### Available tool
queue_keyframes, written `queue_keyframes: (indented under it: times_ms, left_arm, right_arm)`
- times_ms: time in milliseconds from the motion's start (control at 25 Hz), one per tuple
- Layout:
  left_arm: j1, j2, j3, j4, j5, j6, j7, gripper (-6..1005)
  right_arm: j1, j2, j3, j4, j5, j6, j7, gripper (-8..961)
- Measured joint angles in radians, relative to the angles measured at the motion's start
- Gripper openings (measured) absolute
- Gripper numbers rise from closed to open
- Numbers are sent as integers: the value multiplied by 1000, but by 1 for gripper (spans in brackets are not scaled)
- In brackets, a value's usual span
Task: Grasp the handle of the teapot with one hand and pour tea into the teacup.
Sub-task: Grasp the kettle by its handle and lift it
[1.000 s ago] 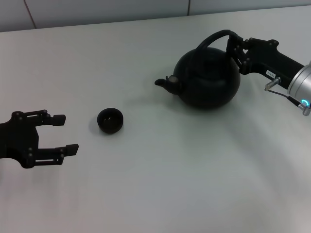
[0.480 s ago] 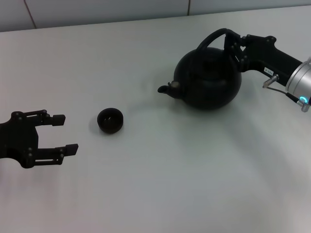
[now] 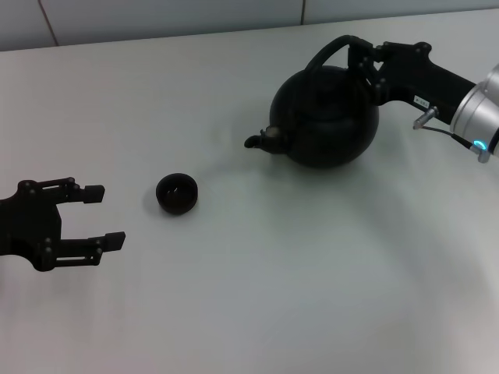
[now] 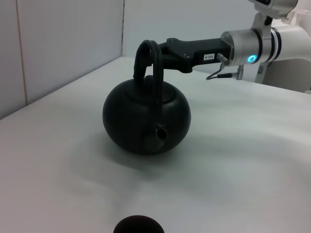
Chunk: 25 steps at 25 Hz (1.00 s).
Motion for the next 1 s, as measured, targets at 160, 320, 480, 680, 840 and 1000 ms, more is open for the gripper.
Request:
queue_keyframes:
  times_ms: [160,320,480,680,840,1000]
  left_arm:
    - [0,0,0,-1,0,-1,0,796]
    - [1,1,0,-1,0,0,-1,796]
    - [1,1,0,-1,14,-1,-1,796]
    - [-5,-1,0,-6,42,-2,-1,796]
    - [-9,-1,0,-11,44,1,-9,796]
    - [-10,0,0,-11,46,2,-21,796]
  right_arm:
    - [19,0,-27,-10,1,-2,0,94]
    - [40,0,-43,-14,-2,-3,0,94]
    - [59,0,-90,-30,1,2,0,93]
    - [85,0,-126,-38,2,4,0,93]
    - [108,1,-150,-47,-2,12,1,93]
    - [124,1,-185,-57,0,26,1,93]
